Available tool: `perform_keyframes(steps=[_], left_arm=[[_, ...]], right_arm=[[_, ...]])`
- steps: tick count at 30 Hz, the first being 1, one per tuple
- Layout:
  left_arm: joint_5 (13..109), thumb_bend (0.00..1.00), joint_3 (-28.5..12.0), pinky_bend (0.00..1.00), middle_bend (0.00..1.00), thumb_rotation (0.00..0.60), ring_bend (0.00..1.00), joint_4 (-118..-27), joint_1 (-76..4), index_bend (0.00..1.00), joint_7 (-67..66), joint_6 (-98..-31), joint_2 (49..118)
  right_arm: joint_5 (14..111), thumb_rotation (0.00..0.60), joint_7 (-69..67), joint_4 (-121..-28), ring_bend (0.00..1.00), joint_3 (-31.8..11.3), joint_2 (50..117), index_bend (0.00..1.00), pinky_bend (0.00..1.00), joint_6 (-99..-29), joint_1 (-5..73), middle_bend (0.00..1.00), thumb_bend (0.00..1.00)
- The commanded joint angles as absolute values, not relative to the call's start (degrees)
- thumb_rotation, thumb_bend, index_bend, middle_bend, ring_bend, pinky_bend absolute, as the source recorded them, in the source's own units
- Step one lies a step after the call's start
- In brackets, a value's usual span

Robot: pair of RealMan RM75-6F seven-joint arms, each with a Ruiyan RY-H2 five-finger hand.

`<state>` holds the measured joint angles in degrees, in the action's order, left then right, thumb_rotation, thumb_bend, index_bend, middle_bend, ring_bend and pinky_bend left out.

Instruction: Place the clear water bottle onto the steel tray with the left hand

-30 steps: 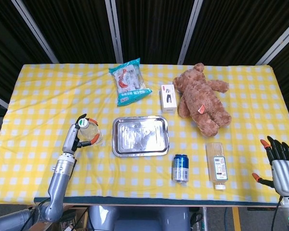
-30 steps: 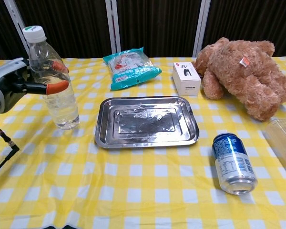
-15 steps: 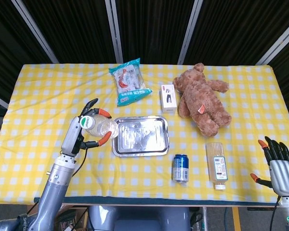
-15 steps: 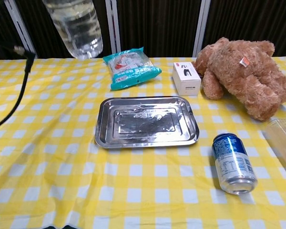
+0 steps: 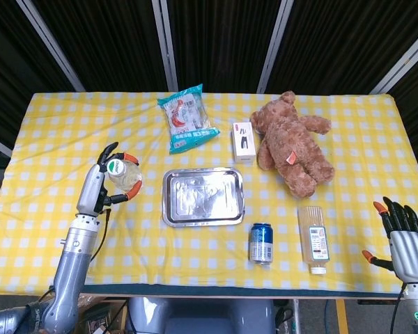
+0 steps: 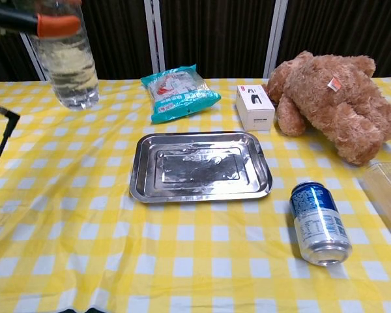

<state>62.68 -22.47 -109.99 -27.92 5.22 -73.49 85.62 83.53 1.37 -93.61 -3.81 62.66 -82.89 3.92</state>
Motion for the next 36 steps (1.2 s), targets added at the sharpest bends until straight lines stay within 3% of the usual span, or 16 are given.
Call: perform_keyframes(steps=[1,10,20,24,28,36], left_arm=[[62.8,0.48,-19.6,0.04,0.52,0.600,0.06,-102.9,-28.2,0.59,10.5,-69.8,88.4],[66.1,0.48,-19.2,0.04,0.52,0.600,0.06,-102.1,-27.9,0.59,12.7,-71.1,89.7],[67.4,0.48,-28.3,0.04,0.53,0.600,0.06,-128.6,-27.5,0.59,2.9,-78.1,79.4],[67.1,0.48,-29.4,0.04,0.54,0.600,0.06,-135.0,-25.8,0.59,-0.3,-80.3,74.9],[66.2,0.47,-26.2,0.04,0.54,0.600,0.06,-132.4,-23.8,0.59,1.7,-79.7,73.6],[63.7,0.47,-19.8,0.04,0.53,0.600,0.06,-112.4,-24.4,0.59,12.7,-71.9,79.5]], right_arm=[[83.4,0.600,1.5,-93.6,0.00,-3.8,62.7,0.10,0.00,-82.8,4.0,0.00,0.05],[83.8,0.600,1.6,-93.8,0.00,-3.7,62.6,0.10,0.00,-83.1,3.9,0.00,0.05],[84.0,0.600,2.1,-94.0,0.00,-3.5,62.8,0.10,0.00,-82.9,4.0,0.00,0.05],[84.0,0.600,2.4,-94.1,0.00,-3.5,62.8,0.10,0.00,-82.9,4.0,0.00,0.05],[84.1,0.600,2.8,-94.2,0.00,-3.4,62.9,0.10,0.00,-82.7,4.1,0.00,0.05],[83.7,0.600,3.1,-94.2,0.00,-3.5,63.1,0.10,0.00,-82.5,4.2,0.00,0.05]])
